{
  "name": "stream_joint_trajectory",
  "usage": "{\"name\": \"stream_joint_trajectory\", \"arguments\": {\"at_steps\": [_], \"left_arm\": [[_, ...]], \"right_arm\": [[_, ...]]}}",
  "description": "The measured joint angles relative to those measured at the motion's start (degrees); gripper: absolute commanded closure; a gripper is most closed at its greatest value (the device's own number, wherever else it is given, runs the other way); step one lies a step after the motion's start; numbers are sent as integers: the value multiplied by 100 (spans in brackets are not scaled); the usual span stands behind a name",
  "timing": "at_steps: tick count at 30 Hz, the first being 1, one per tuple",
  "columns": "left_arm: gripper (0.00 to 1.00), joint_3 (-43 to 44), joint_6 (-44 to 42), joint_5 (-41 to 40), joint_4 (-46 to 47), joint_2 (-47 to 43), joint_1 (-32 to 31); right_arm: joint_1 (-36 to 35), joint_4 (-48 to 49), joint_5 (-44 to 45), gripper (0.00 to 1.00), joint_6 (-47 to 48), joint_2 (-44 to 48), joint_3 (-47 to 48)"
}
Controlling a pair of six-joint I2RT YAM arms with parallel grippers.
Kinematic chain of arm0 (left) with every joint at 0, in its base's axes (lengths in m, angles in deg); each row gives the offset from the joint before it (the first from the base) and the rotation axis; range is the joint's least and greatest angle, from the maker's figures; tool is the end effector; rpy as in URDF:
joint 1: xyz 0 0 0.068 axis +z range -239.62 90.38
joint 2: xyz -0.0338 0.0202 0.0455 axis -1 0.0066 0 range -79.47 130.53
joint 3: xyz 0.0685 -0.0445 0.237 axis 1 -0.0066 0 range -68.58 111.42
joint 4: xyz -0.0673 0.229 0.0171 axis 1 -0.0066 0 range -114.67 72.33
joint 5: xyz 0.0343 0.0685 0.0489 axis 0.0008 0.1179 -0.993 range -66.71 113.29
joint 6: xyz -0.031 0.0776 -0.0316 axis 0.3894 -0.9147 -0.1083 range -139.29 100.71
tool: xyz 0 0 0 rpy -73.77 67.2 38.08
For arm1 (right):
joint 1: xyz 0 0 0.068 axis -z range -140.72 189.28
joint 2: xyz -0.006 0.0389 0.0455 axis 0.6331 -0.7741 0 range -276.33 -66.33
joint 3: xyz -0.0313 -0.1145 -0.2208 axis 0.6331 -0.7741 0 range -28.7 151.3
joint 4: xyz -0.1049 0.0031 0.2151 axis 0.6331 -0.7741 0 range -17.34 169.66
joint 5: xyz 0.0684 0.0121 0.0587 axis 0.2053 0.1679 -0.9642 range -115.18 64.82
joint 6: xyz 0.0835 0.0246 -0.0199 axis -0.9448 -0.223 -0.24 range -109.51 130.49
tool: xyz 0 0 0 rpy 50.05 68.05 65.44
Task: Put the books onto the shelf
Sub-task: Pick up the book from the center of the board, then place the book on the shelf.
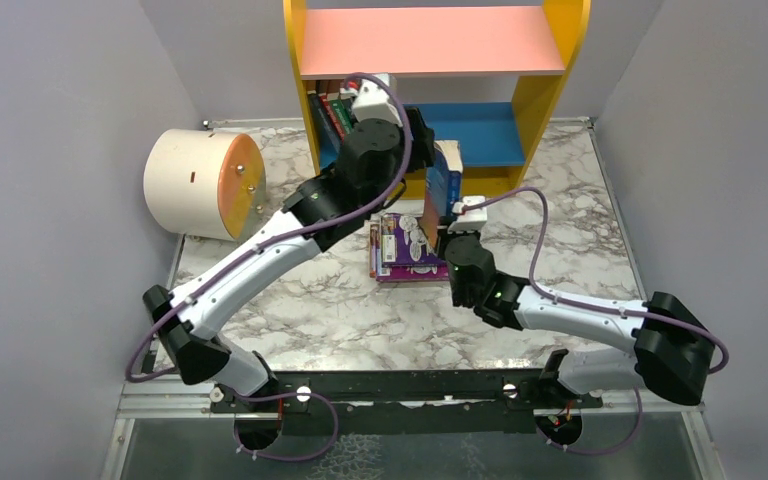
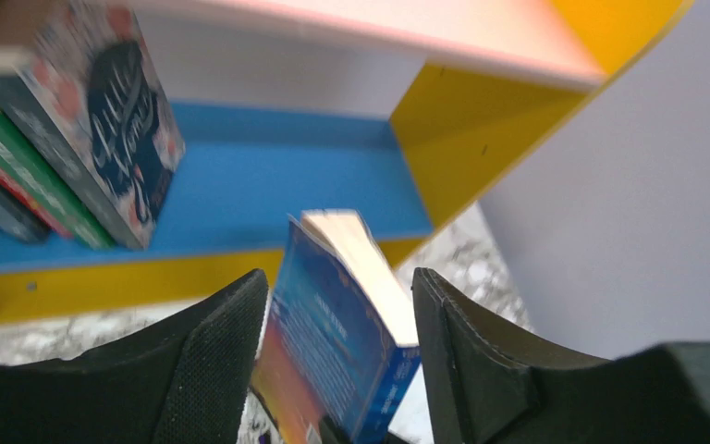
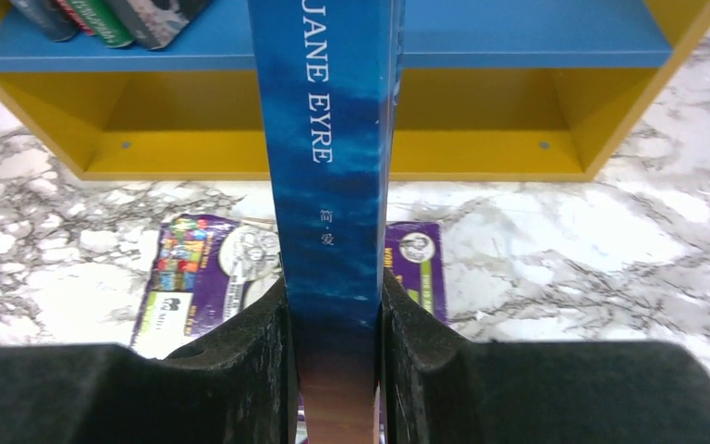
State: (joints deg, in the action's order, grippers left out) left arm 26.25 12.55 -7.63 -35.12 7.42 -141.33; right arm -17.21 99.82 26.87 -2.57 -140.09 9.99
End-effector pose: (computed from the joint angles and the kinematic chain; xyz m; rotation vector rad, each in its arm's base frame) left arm 0.2541 -0.2556 0.4206 -0.0990 1.7489 -0.6098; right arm 0.2108 0.2046 0.2354 -0.0344 1.7296 0.0605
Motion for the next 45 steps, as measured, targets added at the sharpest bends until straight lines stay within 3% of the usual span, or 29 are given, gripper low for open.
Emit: {"name": "stream_joint_trajectory", "arguments": {"at_steps": [9,20,32,45], "left_arm": [[46,13,-289,-345,527,-688,37],[46,-1685,-328,-509,903,-1574,37],[41,-2767,-282,-809,1021,-2199,37],[41,-3751,-168,-968,1325,-2959,37]], "right_arm": [[57,358,-50,99,708,905,-809],[61,1655,-734,99,2146,1665,-1344],[61,2031,-1360,99,2439,1624,-1202],[61,5359,-2229,99,3432,267,-1545]]}}
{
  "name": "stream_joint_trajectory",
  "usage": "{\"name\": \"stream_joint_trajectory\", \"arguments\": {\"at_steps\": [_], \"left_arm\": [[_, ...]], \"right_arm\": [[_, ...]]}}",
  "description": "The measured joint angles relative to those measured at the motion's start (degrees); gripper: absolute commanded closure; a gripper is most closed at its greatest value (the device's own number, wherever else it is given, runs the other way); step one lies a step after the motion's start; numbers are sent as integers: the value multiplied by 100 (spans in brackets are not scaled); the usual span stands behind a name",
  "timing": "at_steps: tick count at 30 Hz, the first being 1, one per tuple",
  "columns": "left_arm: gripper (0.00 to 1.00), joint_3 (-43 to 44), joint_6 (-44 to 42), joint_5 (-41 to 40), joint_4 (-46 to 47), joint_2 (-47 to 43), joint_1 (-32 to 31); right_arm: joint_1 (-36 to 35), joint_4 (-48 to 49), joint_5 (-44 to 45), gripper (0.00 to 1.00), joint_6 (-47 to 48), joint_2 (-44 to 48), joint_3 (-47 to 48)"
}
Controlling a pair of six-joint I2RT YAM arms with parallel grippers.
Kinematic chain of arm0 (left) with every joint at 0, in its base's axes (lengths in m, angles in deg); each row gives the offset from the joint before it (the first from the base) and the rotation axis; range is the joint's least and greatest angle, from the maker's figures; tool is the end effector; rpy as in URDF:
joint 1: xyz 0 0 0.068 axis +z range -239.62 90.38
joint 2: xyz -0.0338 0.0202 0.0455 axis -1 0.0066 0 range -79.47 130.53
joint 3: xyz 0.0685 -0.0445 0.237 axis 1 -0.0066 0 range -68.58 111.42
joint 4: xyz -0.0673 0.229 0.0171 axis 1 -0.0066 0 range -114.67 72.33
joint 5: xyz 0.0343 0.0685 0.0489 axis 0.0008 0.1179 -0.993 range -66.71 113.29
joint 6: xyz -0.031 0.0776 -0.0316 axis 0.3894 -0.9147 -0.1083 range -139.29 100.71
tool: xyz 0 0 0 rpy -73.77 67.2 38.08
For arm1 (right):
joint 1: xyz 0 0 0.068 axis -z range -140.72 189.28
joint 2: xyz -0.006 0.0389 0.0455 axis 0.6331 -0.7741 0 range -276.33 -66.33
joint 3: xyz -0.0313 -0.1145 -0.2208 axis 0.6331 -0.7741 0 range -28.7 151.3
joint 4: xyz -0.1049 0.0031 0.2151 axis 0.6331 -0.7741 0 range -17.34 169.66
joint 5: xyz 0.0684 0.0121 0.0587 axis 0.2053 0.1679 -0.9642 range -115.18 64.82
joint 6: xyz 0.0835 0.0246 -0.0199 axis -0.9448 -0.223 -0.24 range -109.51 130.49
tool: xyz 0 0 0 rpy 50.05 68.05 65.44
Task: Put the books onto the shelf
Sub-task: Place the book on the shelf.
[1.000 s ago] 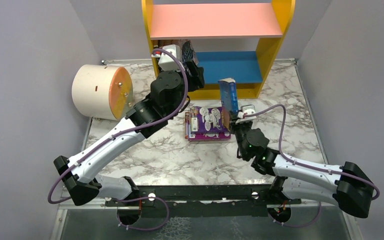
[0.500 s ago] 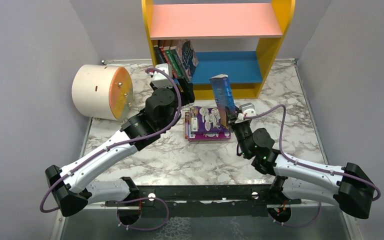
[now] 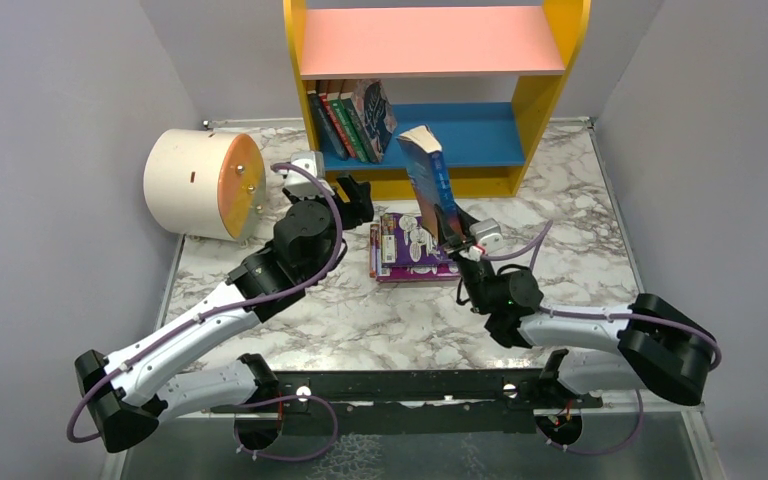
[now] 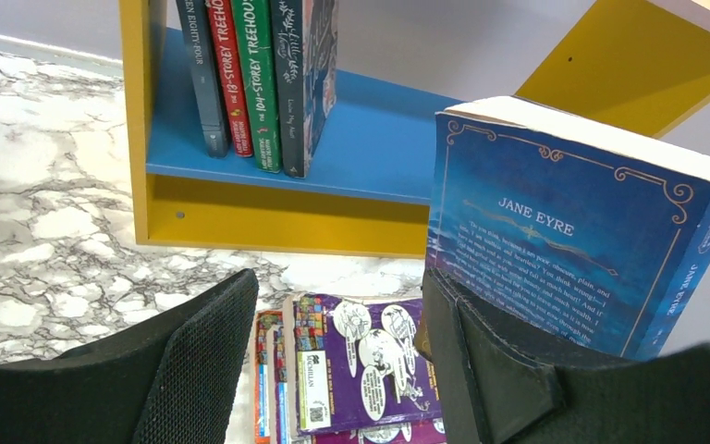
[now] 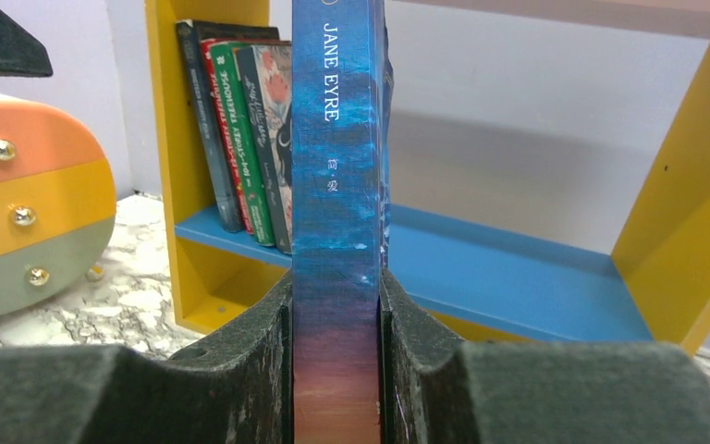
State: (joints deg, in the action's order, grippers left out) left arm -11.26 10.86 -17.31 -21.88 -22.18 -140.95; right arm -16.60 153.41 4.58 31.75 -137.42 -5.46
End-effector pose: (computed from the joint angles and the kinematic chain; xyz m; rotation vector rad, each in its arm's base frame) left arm 0.1936 -0.1588 0.3666 -0.2407 1.6329 -0.5093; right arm 0.1805 0.1960 0.2804 -0.3180 1.1416 0.2418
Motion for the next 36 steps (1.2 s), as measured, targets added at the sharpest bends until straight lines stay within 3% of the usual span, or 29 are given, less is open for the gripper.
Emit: {"name": "stream_joint_trajectory", "arguments": {"at_steps": [8,20,36], "left_arm": [[41,-190,59,-59,-35,-103,0],[41,-487,208,-98,-111,-527,0],[41,-562,293,-103,-284,-398,0]], "right_arm": [[0,798,-103,99,267,-822,225],[501,815,-702,99,-153,-1530,564],[1176,857,-929,99,-420,-2273,1718]]}}
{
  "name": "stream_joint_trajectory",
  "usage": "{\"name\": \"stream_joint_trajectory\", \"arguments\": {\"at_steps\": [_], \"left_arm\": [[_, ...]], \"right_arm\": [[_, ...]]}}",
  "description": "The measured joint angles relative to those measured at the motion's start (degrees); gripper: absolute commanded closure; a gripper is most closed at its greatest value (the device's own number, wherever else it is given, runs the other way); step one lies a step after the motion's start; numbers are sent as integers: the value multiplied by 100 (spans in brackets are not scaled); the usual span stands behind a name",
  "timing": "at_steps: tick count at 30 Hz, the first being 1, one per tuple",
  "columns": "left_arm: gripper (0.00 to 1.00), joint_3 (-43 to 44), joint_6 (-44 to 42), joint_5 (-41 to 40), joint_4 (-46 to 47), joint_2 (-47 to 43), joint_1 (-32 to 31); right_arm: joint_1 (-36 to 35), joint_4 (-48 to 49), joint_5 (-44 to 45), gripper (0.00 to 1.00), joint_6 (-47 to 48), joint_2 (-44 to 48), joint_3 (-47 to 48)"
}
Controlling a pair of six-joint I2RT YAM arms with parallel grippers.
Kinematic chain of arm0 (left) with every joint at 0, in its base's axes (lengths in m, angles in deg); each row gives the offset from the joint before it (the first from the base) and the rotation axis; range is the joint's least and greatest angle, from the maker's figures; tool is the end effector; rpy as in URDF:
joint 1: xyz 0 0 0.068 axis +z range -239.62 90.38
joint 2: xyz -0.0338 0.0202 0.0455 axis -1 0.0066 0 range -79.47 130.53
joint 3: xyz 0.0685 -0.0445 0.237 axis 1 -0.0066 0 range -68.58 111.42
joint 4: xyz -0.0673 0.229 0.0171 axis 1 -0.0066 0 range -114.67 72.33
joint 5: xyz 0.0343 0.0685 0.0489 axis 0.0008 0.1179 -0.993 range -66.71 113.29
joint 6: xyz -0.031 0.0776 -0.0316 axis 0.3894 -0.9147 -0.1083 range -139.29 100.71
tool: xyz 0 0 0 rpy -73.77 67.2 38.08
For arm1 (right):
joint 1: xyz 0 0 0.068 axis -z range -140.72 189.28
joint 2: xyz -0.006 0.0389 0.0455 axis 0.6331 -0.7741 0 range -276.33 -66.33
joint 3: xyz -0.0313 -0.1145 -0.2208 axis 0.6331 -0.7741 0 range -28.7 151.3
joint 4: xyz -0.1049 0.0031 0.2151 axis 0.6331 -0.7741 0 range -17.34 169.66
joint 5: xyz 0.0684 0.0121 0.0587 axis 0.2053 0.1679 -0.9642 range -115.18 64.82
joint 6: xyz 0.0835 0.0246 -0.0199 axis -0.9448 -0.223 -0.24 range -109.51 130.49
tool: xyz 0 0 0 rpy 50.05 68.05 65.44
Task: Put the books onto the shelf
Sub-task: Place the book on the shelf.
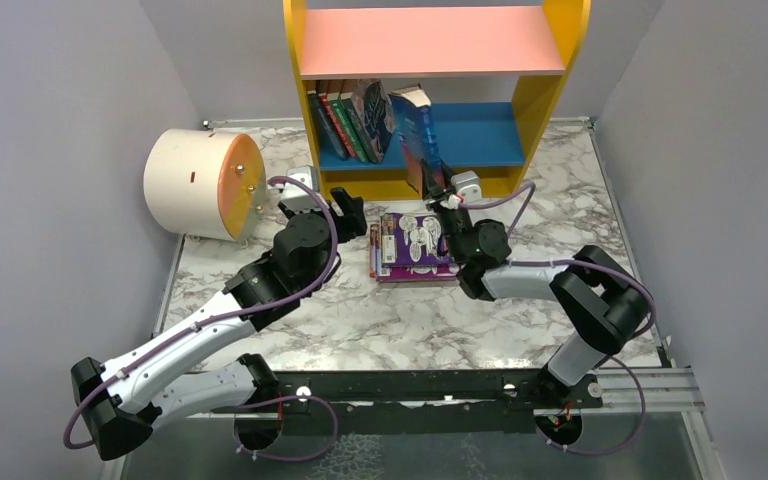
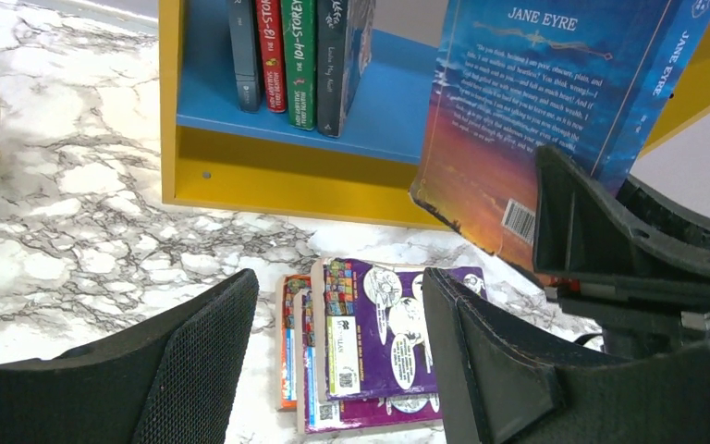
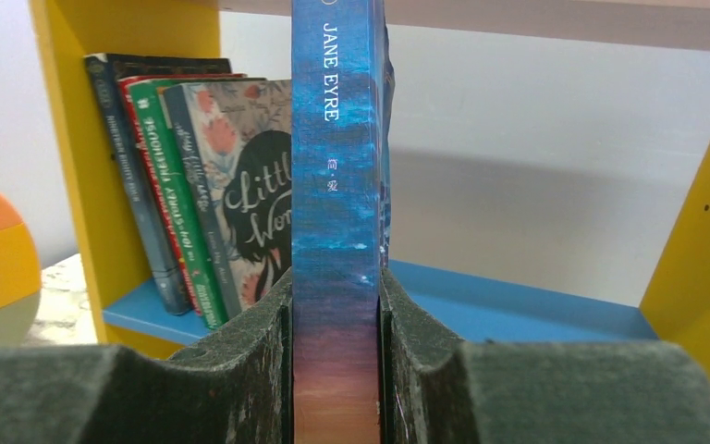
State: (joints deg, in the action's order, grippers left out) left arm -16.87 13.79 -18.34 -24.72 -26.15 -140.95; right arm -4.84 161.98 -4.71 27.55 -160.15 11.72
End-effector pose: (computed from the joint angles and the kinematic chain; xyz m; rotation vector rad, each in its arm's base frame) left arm 0.1856 -0.1470 0.3404 -0.2659 1.6857 -0.4794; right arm 0.2679 0.2210 0.2842 -0.2588 1.0725 0.2332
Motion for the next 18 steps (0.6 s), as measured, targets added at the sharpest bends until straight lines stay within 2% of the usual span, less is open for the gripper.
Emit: {"name": "stream_joint_trajectory", "arguments": {"at_steps": [18], "left_arm": [[41,-66,-50,-59,15,52,0]], "right_arm": [[754,-11,-192,99,-474,-868,702]]}}
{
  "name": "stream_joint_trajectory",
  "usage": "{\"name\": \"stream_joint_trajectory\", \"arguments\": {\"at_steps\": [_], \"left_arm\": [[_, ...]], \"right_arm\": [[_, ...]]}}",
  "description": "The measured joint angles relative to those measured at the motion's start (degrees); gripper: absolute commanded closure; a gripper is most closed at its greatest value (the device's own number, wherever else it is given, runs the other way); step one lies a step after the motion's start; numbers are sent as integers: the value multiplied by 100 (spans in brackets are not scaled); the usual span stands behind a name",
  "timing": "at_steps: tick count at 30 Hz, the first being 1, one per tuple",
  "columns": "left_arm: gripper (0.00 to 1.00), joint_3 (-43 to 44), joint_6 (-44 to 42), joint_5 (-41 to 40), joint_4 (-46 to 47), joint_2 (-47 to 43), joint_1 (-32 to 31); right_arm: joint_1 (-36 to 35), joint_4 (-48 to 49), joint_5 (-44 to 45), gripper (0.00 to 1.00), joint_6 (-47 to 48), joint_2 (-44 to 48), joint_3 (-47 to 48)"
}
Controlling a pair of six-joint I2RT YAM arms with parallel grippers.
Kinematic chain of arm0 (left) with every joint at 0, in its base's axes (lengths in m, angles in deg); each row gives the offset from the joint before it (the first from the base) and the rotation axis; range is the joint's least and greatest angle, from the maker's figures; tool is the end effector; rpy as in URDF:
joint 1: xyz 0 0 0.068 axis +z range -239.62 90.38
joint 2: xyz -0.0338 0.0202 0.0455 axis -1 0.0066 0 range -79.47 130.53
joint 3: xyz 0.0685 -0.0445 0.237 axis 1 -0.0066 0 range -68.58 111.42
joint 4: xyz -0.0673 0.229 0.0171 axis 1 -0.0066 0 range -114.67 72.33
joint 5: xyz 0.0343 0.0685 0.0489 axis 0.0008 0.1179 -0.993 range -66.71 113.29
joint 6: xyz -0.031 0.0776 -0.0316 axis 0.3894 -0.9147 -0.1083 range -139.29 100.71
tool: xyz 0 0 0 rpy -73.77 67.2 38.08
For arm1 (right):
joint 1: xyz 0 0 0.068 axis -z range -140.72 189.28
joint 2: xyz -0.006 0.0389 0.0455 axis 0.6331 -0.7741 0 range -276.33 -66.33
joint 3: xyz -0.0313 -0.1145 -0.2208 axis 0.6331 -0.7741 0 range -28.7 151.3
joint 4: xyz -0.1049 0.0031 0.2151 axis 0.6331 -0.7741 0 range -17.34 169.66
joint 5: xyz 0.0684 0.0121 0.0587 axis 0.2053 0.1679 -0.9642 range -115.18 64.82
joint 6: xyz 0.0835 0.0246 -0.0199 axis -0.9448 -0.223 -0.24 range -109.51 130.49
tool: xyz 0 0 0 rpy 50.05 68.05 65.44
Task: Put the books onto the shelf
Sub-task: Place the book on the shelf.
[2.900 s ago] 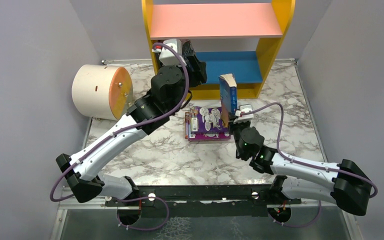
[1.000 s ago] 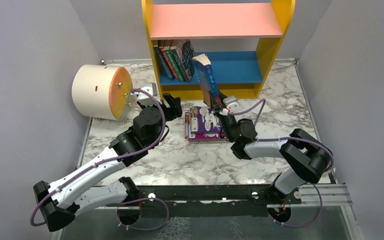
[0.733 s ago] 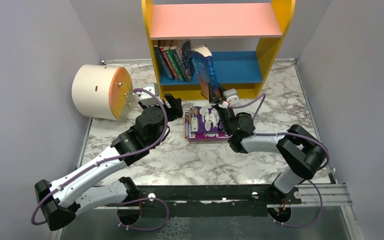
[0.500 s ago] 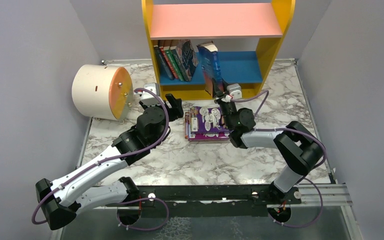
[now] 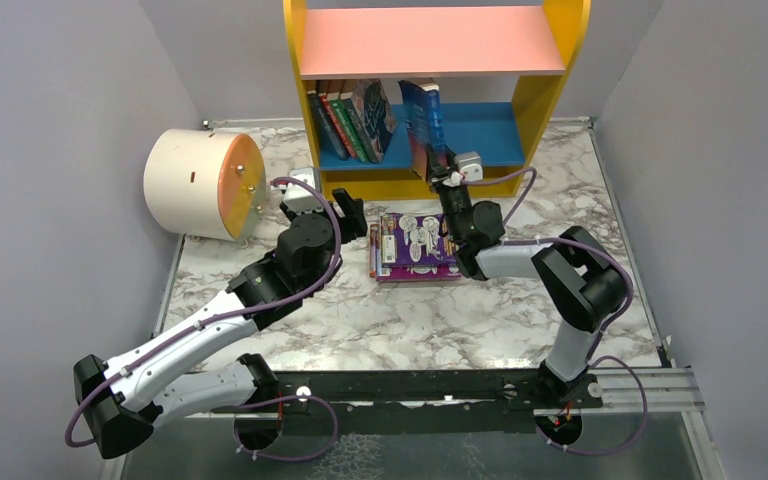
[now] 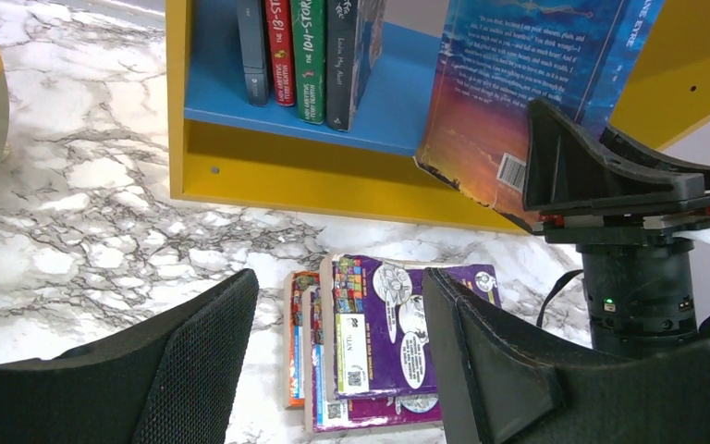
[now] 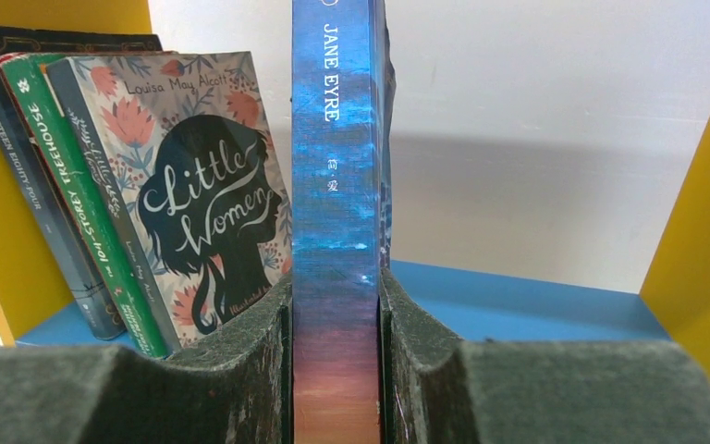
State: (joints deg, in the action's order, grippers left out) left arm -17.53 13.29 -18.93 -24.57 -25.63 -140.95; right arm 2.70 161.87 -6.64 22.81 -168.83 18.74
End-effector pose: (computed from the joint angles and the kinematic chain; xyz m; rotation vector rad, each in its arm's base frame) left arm 0.1873 -0.1481 0.3348 -0.2586 1.6968 -0.4519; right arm 0.3210 0.2067 0.2702 -0.1855 1.1100 0.2005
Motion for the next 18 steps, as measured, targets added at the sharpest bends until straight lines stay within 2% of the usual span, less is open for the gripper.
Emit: {"name": "stream_joint_trajectory", "arguments": {"at_steps": [18], "left_arm": [[41,0,2,-59,-9,269,0]], "right_arm": [[262,7,-205,99,-44,-358,505]]}}
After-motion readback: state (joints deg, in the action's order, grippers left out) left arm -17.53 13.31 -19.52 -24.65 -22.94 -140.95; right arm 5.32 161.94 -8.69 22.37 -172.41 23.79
